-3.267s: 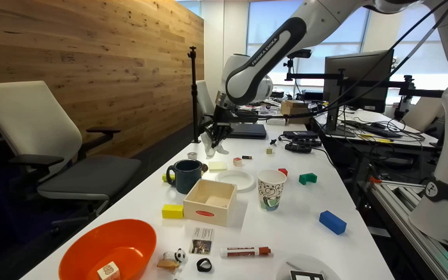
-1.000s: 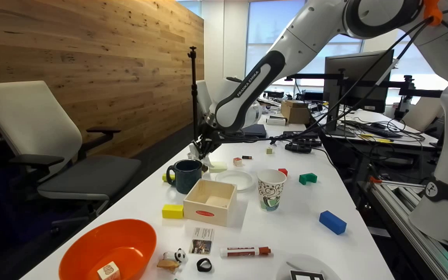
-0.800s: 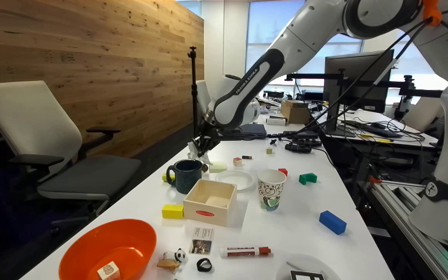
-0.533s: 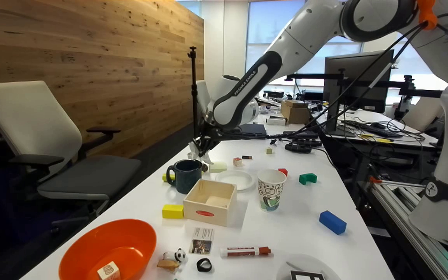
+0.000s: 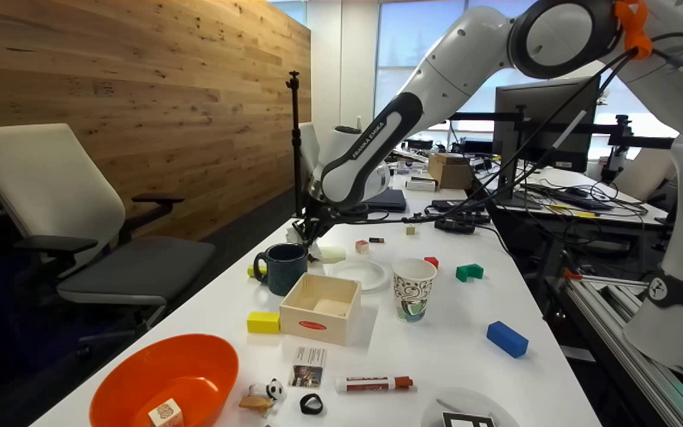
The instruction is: Wipe the brown and yellow object with the serviette
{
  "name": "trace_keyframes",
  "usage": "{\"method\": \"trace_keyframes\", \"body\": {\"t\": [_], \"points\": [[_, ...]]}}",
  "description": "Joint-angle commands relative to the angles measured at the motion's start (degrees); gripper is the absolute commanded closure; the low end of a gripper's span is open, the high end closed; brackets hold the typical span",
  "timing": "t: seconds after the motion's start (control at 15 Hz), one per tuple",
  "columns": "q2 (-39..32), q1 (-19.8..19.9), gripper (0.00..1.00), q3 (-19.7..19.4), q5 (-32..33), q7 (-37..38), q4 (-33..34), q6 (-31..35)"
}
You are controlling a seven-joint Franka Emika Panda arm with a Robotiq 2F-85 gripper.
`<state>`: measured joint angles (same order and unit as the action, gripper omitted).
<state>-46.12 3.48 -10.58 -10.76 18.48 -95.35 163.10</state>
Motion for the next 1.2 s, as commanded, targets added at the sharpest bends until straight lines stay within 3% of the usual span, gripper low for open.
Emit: {"method": "trace_keyframes", "body": {"t": [0.0,0.73,0.87,1.13], "points": [[-1.6,-1.0,0.99,-1.1,2.2,-0.6,1.6,-0.9],[-1.1,-1.1,0.99,-0.2,7.1,-8.1,-1.2,1.9],[-0.9,-1.1,0.99,-0.1,5.7,-6.0,-0.1,-1.6],[-0.4,0.2,0.99,0.5,2.7,-0.3,3.6,-14.8]]}}
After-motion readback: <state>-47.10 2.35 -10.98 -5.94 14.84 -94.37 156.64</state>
